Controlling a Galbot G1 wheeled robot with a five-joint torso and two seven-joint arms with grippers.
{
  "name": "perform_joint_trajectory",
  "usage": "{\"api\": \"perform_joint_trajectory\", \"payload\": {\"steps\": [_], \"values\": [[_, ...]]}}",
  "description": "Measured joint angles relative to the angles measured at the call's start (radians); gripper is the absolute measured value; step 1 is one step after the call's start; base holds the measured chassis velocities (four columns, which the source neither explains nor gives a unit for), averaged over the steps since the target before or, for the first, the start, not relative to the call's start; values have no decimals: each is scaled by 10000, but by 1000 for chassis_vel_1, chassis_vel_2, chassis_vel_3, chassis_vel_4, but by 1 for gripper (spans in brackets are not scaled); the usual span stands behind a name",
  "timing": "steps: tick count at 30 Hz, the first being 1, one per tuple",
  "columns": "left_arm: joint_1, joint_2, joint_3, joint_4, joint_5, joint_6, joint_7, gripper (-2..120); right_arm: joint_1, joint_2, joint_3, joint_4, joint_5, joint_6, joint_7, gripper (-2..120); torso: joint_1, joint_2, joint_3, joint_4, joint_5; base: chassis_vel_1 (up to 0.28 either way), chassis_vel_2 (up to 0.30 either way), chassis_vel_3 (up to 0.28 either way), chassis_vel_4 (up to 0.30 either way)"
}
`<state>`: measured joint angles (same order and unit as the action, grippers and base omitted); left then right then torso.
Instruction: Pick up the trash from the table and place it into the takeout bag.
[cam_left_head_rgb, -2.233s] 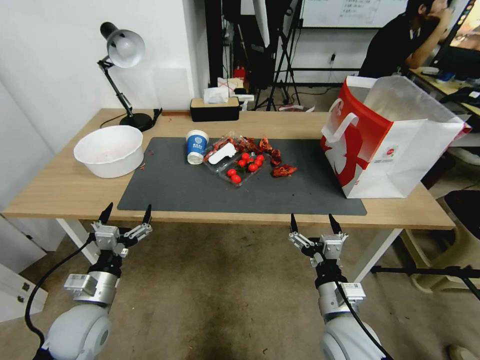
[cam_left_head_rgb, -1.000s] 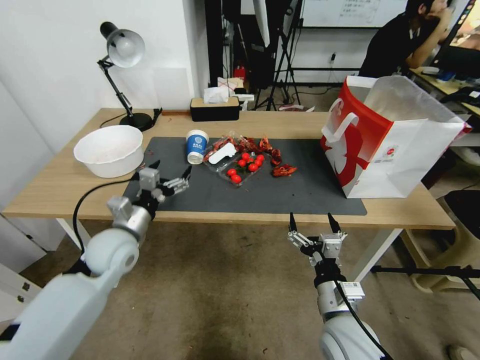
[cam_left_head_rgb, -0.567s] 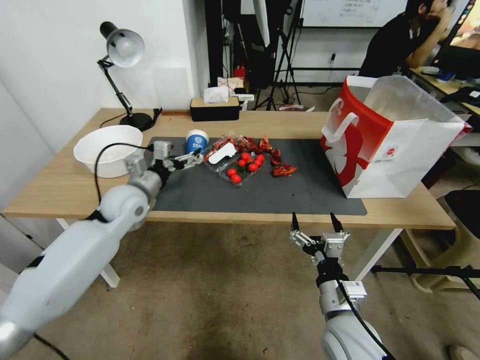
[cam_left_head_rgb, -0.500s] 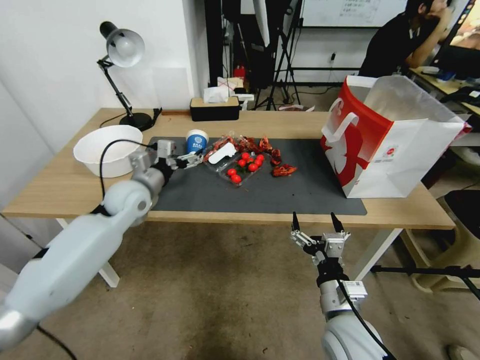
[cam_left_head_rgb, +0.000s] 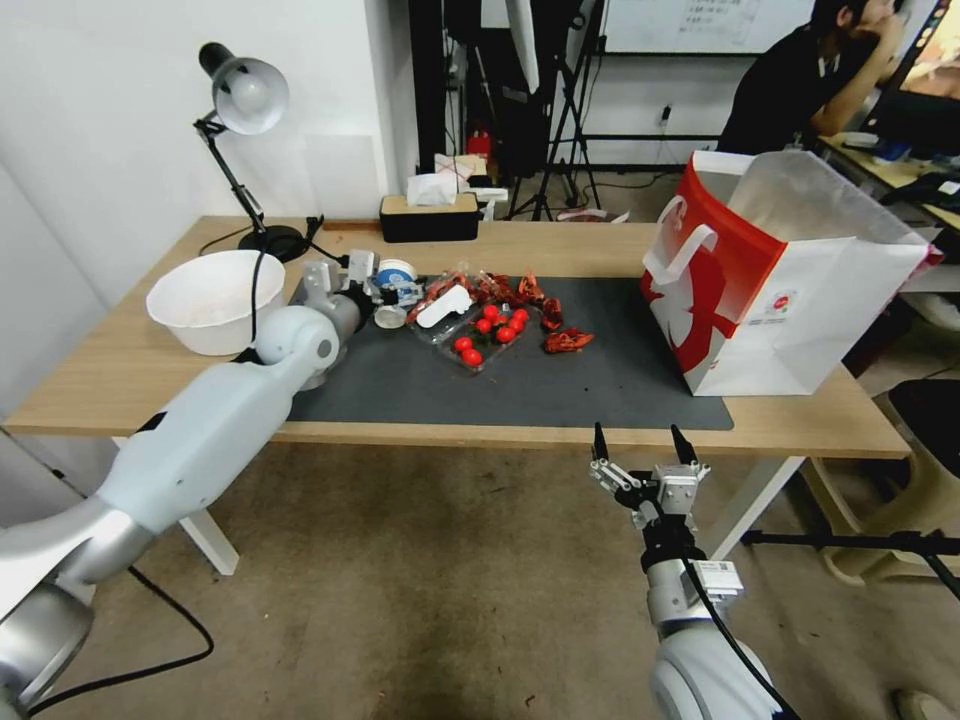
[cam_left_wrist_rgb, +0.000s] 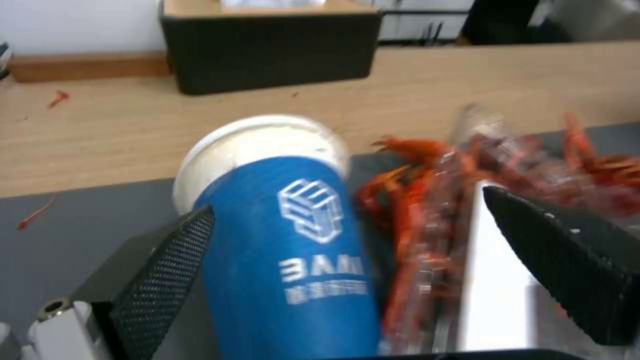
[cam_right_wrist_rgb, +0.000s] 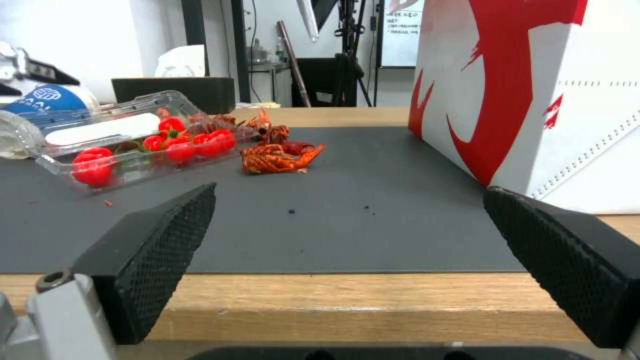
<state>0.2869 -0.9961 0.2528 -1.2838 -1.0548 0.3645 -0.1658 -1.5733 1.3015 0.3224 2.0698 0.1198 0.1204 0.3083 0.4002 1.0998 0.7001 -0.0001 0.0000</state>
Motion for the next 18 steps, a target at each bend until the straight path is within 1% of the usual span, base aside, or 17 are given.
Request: {"api": "perform_joint_trajectory", "payload": {"steps": [2, 3, 5, 6, 7, 9, 13, 18], "values": [[-209, -158, 93, 478, 179, 66, -4, 100, -19, 0, 11, 0, 3, 12, 1, 100, 0, 0, -1, 1, -1, 0, 0, 0, 0], [-209, -158, 93, 478, 179, 66, -4, 100, -19, 0, 11, 0, 3, 12, 1, 100, 0, 0, -1, 1, -1, 0, 0, 0, 0], [-369, -272, 135, 841, 313, 84, -7, 100, -27, -1, 18, 0, 3, 24, 2, 100, -1, 0, -1, 1, -1, 0, 0, 0, 0], [-369, -272, 135, 841, 313, 84, -7, 100, -27, -1, 18, 0, 3, 24, 2, 100, -1, 0, -1, 1, -1, 0, 0, 0, 0], [-501, -345, 175, 1127, 462, 86, -8, 100, -29, -1, 18, 0, 4, 34, 2, 100, -1, 0, -2, 0, -1, 0, 0, 0, 0], [-635, -400, 238, 1364, 569, 161, -9, 100, -24, 0, 19, -5, 4, 39, 2, 100, -2, 0, -2, 1, -1, 0, 0, 0, 0], [-798, -459, 405, 1551, 650, 441, -104, 100, -9, 3, 12, -23, 4, 44, 2, 100, -2, 1, -1, 1, -1, 0, 0, 0, 0], [-846, -484, 439, 1584, 654, 585, -145, 100, -5, 3, 11, -24, 4, 45, 2, 100, -2, 0, -1, 1, 0, 0, 0, 0, 0]]}}
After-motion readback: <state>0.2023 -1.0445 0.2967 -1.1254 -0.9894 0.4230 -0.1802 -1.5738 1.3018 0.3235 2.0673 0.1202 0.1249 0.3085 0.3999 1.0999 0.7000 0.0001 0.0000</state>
